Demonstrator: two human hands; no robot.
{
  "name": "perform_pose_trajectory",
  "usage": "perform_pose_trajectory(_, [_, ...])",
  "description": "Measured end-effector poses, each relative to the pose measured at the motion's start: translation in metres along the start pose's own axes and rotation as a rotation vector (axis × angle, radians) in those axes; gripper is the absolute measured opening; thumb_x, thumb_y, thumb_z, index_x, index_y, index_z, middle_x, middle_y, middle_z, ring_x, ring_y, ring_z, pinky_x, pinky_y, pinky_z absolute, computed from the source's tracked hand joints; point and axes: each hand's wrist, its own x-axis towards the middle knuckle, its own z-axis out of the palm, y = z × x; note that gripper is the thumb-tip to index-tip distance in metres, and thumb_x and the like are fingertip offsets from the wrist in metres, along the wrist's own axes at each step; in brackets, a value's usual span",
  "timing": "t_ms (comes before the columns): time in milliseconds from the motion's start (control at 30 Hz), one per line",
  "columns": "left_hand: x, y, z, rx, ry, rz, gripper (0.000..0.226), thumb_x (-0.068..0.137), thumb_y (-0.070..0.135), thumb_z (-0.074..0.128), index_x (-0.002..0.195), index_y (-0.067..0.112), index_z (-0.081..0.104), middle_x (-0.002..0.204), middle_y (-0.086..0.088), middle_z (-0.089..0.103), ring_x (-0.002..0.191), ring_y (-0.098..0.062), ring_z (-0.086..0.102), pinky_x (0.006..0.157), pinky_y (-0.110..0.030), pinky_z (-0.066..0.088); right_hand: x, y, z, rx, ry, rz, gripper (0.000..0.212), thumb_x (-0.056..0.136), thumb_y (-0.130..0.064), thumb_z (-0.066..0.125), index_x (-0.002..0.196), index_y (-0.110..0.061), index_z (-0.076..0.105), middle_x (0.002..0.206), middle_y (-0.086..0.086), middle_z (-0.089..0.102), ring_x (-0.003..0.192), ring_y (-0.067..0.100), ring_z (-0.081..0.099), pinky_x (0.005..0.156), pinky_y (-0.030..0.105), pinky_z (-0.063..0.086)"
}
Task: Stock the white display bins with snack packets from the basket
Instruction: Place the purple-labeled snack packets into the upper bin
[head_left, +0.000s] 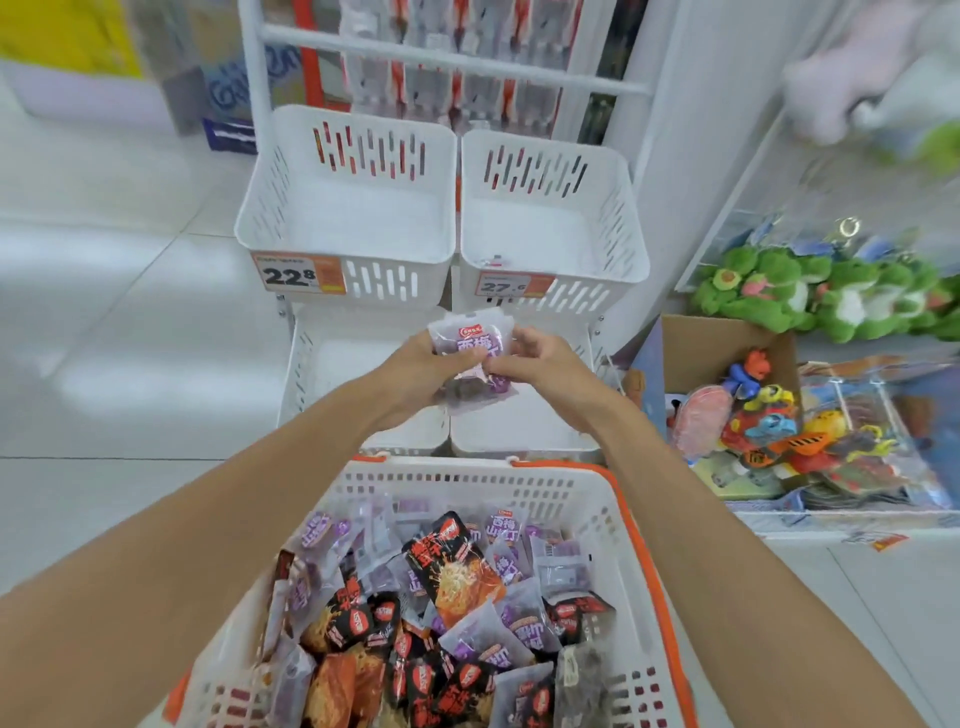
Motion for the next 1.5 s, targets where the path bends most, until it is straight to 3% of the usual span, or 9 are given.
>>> perform_pose_trajectory(267, [0.102, 0.086, -0.034, 0.327, 0.245, 0.276, 0.041, 0.079, 0.013, 0.079, 0.116, 0.019, 0.063, 0.105, -0.003, 0.067, 0.091, -0.013, 0.065, 0.068, -0.018, 0.054, 0.087, -0.075, -0.049, 0.007, 0.034, -0.115, 0.045, 0.079, -0.004, 0.077, 0.12, -0.006, 0.061, 0.108, 0.012, 0.072, 0.096, 0.024, 0.069, 0.085, 0.035, 0.055])
perform_pose_trajectory(400, [0.159, 0.119, -0.047, 0.532, 0.227, 0.385, 0.034, 0.078, 0.015, 0.079, 0.11, 0.018, 0.068, 0.099, 0.005, 0.068, 0.082, -0.005, 0.062, 0.072, -0.014, 0.051, 0.139, -0.083, -0.082, -0.156, 0.213, -0.278, 0.036, 0.074, 0.0, 0.08, 0.107, -0.008, 0.068, 0.101, 0.003, 0.073, 0.091, 0.013, 0.067, 0.085, 0.032, 0.056])
perform_pose_trajectory(567, [0.22, 0.119, -0.063, 0.811, 0.36, 0.457, 0.019, 0.08, 0.022, 0.078, 0.097, 0.016, 0.074, 0.092, 0.003, 0.07, 0.075, -0.005, 0.063, 0.067, -0.014, 0.048, 0.206, -0.065, -0.104, -0.378, 0.291, -0.328, 0.039, 0.071, -0.009, 0.084, 0.108, -0.013, 0.069, 0.109, 0.006, 0.069, 0.1, 0.026, 0.063, 0.091, 0.045, 0.052])
perform_pose_trajectory(700, [0.234, 0.091, -0.078, 1.034, 0.344, 0.452, 0.023, 0.074, 0.042, 0.08, 0.088, 0.024, 0.078, 0.083, 0.013, 0.07, 0.074, -0.004, 0.06, 0.07, -0.026, 0.051, 0.232, -0.043, -0.104, -0.414, 0.09, -0.193, 0.035, 0.073, -0.016, 0.084, 0.105, -0.02, 0.069, 0.113, 0.004, 0.068, 0.108, 0.027, 0.06, 0.098, 0.042, 0.049])
perform_pose_trajectory(833, [0.232, 0.079, -0.083, 1.395, 0.335, 0.513, 0.025, 0.076, 0.056, 0.07, 0.086, 0.035, 0.078, 0.111, 0.016, 0.062, 0.112, -0.011, 0.044, 0.095, -0.034, 0.033, 0.232, -0.044, -0.105, -0.425, -0.221, 0.116, 0.045, 0.086, -0.04, 0.07, 0.126, -0.022, 0.064, 0.129, -0.004, 0.061, 0.118, 0.016, 0.054, 0.103, 0.033, 0.046])
perform_pose_trajectory(1133, [0.22, 0.072, -0.086, 1.019, 0.397, 0.423, 0.023, 0.077, 0.037, 0.078, 0.098, 0.028, 0.073, 0.114, 0.008, 0.051, 0.111, -0.012, 0.046, 0.1, -0.033, 0.04, 0.227, -0.044, -0.096, -0.509, -0.231, 0.099, 0.04, 0.093, -0.024, 0.064, 0.131, -0.032, 0.055, 0.144, 0.0, 0.047, 0.127, 0.019, 0.047, 0.1, 0.027, 0.044])
perform_pose_trajectory(1267, [0.208, 0.071, -0.079, 0.965, 0.43, 0.413, 0.027, 0.078, 0.039, 0.077, 0.101, 0.028, 0.071, 0.11, 0.007, 0.055, 0.098, -0.012, 0.051, 0.091, -0.031, 0.046, 0.207, -0.049, -0.088, -0.518, -0.03, -0.078, 0.047, 0.09, -0.023, 0.068, 0.135, -0.029, 0.055, 0.147, -0.006, 0.046, 0.134, 0.015, 0.039, 0.102, 0.027, 0.03])
perform_pose_trajectory(1367, [0.186, 0.071, -0.066, 0.92, 0.432, 0.384, 0.025, 0.08, 0.037, 0.076, 0.101, 0.024, 0.071, 0.102, 0.008, 0.059, 0.084, -0.009, 0.053, 0.077, -0.021, 0.042, 0.175, -0.052, -0.074, -0.43, 0.175, -0.199, 0.04, 0.085, -0.017, 0.071, 0.123, -0.026, 0.065, 0.13, -0.006, 0.06, 0.119, 0.012, 0.052, 0.098, 0.026, 0.04])
perform_pose_trajectory(1500, [0.138, 0.059, -0.05, 0.888, 0.396, 0.371, 0.019, 0.079, 0.031, 0.078, 0.092, 0.02, 0.071, 0.085, 0.008, 0.064, 0.066, -0.001, 0.052, 0.065, -0.02, 0.041, 0.11, -0.046, -0.047, -0.342, 0.376, -0.276, 0.022, 0.081, -0.006, 0.066, 0.094, -0.023, 0.07, 0.09, -0.006, 0.066, 0.075, 0.01, 0.057, 0.065, 0.016, 0.044])
